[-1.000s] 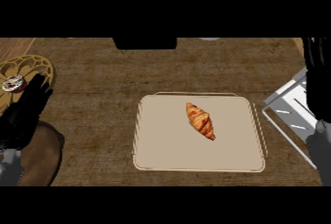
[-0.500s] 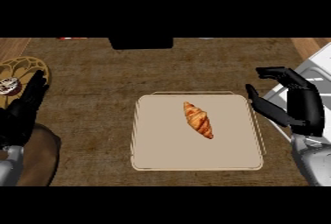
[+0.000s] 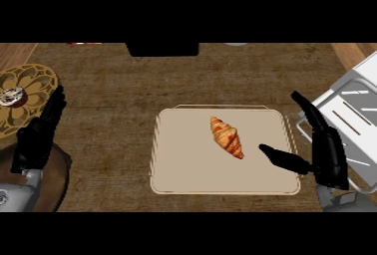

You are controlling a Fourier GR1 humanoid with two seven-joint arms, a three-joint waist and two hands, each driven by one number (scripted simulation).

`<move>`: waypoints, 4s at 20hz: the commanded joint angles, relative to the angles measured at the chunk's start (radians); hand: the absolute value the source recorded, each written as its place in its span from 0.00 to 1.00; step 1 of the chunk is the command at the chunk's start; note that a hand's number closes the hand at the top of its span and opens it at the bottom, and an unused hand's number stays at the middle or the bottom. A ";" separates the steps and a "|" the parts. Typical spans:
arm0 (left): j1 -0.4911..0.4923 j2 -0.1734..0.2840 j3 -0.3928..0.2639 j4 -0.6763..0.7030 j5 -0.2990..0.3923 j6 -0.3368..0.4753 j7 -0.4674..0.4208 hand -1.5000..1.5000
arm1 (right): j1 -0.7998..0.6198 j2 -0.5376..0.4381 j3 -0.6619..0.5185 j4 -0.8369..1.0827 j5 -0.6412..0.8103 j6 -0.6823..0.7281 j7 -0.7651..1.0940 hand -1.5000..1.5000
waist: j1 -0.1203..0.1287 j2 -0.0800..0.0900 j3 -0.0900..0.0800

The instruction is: Pick the croissant from the tray and place it in the tiered basket

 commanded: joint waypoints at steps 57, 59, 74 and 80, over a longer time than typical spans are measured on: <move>0.022 -0.156 0.058 -0.038 -0.172 -0.068 0.023 0.50 | -0.350 0.477 0.176 0.377 0.684 0.801 0.939 0.00 | 0.028 0.007 0.005; -0.027 -0.150 0.091 0.029 -0.167 -0.084 0.014 0.50 | -0.370 0.477 0.147 0.474 0.689 0.724 0.885 0.00 | 0.027 0.009 0.005; -0.044 -0.224 0.116 0.006 -0.259 -0.085 0.040 0.50 | -0.425 0.477 0.105 0.662 0.620 0.622 0.791 0.00 | 0.028 0.009 0.005; -0.029 -0.174 0.198 0.052 -0.210 -0.176 -0.017 0.50 | -0.429 0.477 0.097 0.759 0.544 0.620 0.738 1.00 | 0.031 0.010 0.005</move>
